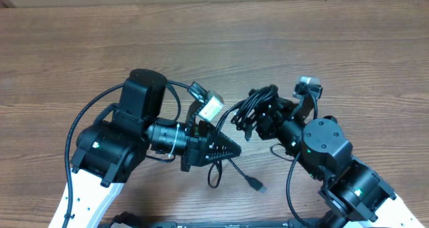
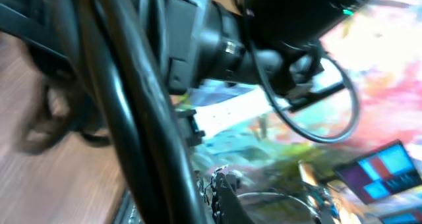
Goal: Untangle cables
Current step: 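Bring the right gripper to the coil and grasp more loops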
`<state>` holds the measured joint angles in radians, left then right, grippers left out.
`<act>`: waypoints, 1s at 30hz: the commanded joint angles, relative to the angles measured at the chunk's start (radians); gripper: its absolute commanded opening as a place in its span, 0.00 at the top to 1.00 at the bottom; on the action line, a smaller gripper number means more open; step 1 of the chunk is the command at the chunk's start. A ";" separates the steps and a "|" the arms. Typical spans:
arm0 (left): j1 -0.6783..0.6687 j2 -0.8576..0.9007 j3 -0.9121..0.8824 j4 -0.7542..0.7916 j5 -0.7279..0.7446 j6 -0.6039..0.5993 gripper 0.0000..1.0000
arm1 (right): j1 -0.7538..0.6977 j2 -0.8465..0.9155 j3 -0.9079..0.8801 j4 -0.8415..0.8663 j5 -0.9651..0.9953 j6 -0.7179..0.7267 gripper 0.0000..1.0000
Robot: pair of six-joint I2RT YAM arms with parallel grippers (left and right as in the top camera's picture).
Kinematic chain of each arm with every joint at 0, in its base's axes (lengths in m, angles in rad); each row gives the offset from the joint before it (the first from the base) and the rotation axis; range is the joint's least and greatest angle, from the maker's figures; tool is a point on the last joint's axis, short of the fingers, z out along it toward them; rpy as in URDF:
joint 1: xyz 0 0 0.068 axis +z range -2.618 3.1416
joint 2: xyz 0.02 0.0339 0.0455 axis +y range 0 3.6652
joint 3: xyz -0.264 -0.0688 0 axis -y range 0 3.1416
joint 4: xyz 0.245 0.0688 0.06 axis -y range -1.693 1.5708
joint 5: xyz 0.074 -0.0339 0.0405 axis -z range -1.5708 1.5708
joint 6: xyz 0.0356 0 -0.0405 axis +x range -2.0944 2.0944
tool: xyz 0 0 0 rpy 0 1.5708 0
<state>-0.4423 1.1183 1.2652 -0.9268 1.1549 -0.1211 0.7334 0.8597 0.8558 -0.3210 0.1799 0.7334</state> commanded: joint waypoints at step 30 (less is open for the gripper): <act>-0.104 0.155 0.026 -0.108 -0.398 0.242 0.96 | -0.005 -0.200 0.016 -0.304 -0.486 -0.114 0.96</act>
<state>-0.5133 1.2629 1.2690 -1.0340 0.7006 0.0521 0.7261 0.6479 0.8558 -0.6167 -0.3412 0.6373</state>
